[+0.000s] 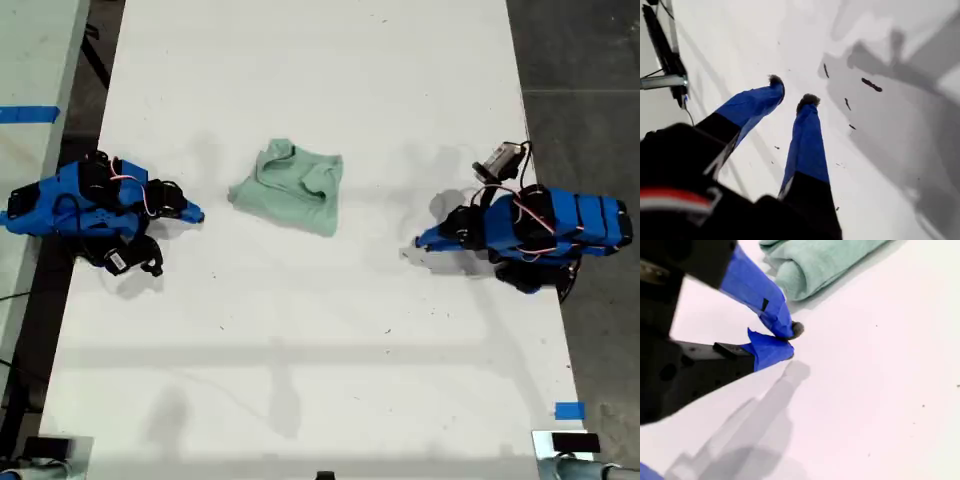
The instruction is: Fold tshirt
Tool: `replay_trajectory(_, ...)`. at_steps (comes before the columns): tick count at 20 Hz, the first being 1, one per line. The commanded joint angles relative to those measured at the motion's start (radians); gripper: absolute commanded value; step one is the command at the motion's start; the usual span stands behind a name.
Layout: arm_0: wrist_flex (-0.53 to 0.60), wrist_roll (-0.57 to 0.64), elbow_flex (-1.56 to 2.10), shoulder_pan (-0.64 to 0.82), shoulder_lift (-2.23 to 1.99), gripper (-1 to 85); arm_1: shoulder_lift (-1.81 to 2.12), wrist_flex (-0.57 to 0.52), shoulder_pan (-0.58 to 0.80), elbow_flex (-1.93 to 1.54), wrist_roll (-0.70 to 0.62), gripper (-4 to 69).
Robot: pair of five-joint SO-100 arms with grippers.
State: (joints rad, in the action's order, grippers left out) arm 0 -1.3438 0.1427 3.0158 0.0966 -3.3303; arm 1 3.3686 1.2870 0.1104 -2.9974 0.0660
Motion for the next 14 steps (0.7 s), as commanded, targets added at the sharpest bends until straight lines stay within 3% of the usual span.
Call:
replay_trajectory(1, -0.072, 0.002, 0.000, -0.021, 0.000, 5.8, 0.000, -0.032, 0.035, 0.002, -0.216, 8.4)
replay_trajectory(3, -0.072, 0.002, 0.000, -0.032, 0.000, 5.8, 0.000, -0.032, 0.041, 0.002, -0.675, 8.4)
replay_trajectory(14, -0.072, 0.002, 0.000, -0.034, 0.000, 5.9, 0.003, -0.028, 0.037, 0.003, -0.678, 6.8)
